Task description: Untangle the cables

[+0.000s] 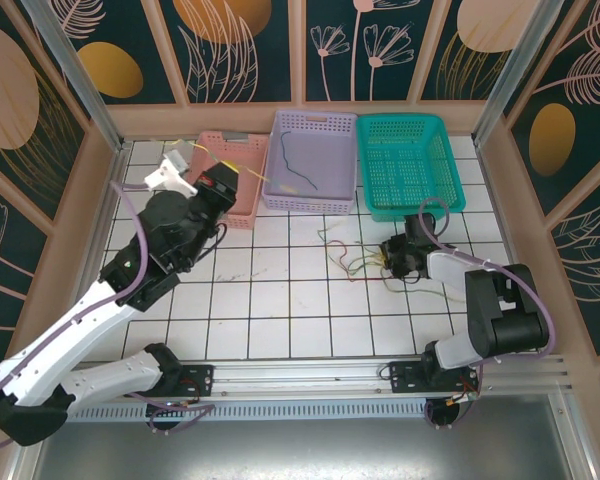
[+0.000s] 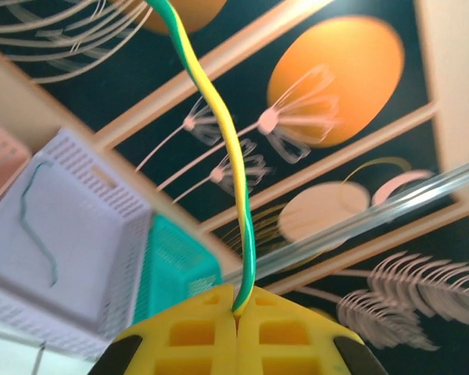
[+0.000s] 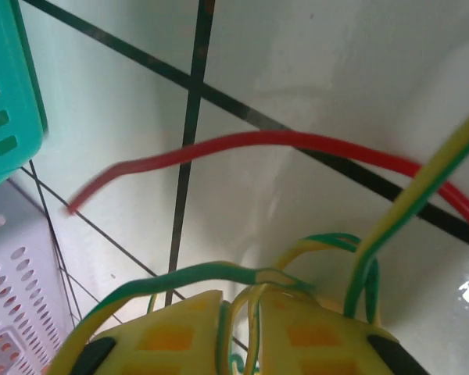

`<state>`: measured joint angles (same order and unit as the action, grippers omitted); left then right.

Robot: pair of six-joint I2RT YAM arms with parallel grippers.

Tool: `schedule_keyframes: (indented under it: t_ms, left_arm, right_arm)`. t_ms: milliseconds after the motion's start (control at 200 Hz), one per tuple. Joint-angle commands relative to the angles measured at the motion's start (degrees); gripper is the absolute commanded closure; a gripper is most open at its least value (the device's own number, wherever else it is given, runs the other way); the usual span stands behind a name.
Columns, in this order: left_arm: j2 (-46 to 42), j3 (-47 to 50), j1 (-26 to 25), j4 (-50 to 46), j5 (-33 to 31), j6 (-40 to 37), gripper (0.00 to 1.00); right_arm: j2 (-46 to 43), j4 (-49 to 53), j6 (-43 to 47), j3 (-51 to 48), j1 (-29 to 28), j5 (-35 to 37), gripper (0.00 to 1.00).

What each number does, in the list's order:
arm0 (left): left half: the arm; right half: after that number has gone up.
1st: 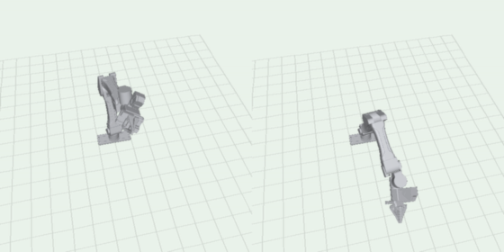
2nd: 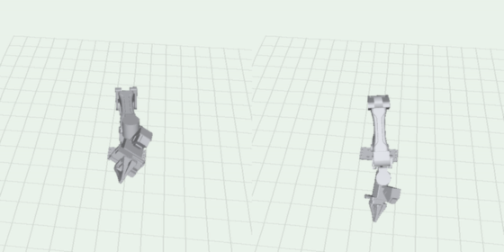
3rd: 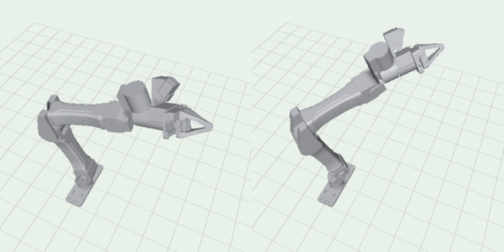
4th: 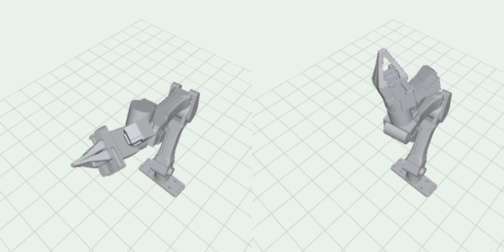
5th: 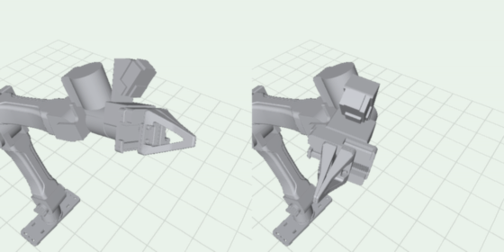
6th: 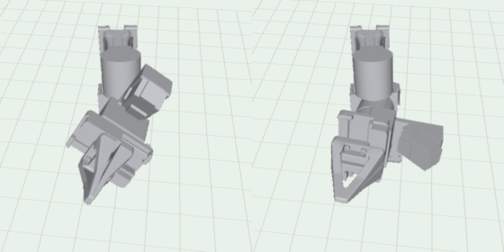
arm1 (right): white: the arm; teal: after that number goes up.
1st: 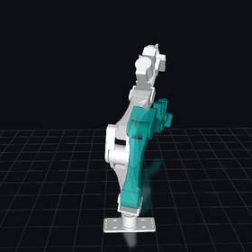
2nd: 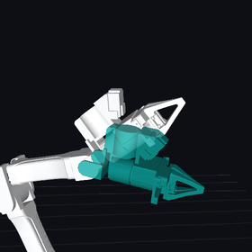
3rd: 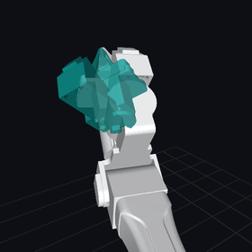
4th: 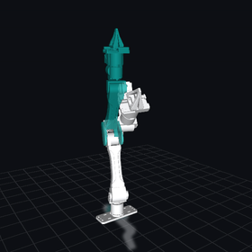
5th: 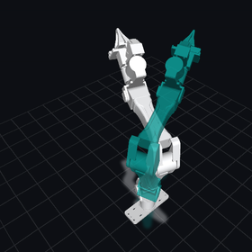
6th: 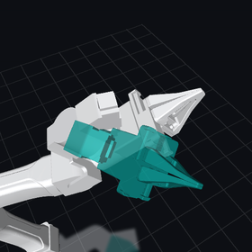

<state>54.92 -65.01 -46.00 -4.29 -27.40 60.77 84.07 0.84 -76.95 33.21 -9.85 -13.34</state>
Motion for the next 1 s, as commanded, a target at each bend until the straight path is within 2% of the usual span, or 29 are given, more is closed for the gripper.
schedule_keyframes:
  t_ms: [0, 140, 300, 536, 821, 996]
  left_arm:
    - [-1.48, -2.42, 0.25, 6.87, -3.05, -0.87, 1.0]
    - [-1.09, -3.43, 0.27, 6.84, -3.2, -1.58, 1.0]
    - [-0.76, -3.37, 0.29, 6.36, -3.08, -1.41, 1.0]
    - [0.01, -0.99, 0.36, 7.19, -4.63, -0.11, 1.0]
    - [1.49, 4.08, 0.87, 13.78, -4.21, -1.02, 1.0]
    - [2.54, 8.03, 2.05, 18.81, -2.49, 1.42, 1.0]
  right_arm:
    - [2.36, 7.69, 0.76, -2.14, 0.49, 6.76, 0.78]
    - [2.32, 7.55, 0.63, -1.81, 0.44, 6.71, 0.75]
    - [-0.68, 10.31, 2.75, 1.08, -0.24, 8.71, 0.6]
    - [-10.55, 18.52, 6.07, 7.62, -3.97, 12.25, 0.43]
    - [-21.98, 24.15, 9.48, 11.62, -8.66, 13.96, 0.38]
    - [-27.6, 21.61, 11.82, 12.61, -10.15, 13.7, 0.38]
